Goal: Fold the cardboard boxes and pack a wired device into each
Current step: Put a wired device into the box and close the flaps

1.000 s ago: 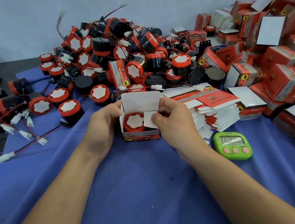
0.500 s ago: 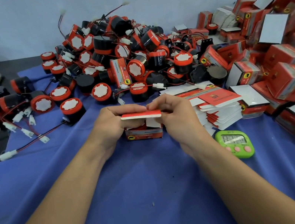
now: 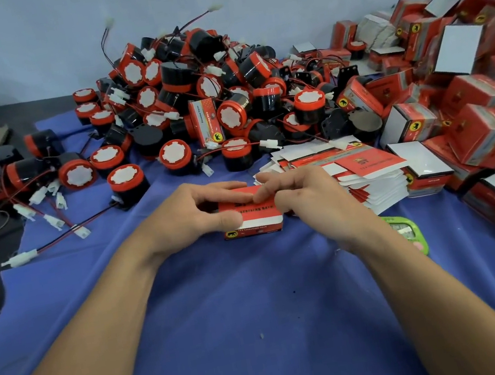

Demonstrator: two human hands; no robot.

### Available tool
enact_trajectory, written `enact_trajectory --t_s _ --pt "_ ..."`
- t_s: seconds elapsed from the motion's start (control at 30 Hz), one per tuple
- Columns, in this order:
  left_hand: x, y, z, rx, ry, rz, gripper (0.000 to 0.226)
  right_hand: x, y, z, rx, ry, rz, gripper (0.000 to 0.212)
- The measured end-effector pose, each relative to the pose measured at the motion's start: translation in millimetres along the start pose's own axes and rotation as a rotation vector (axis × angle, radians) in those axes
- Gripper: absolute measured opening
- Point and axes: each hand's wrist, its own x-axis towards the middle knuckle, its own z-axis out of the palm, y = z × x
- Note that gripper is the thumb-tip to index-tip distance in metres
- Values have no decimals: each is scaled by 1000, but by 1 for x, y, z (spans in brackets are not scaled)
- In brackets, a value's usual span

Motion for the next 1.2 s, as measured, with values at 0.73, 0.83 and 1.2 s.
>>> enact_trajectory --t_s 0.73,0.83,1.2 --pt "0 -2 6 60 78 64 63 -2 0 -3 -362 44 -86 27" --pt "0 -1 7 4 88 65 53 -3 0 -2 -334 64 -100 23" --pt "1 3 12 -102 124 36 42 -3 -2 -1 -218 112 -73 15"
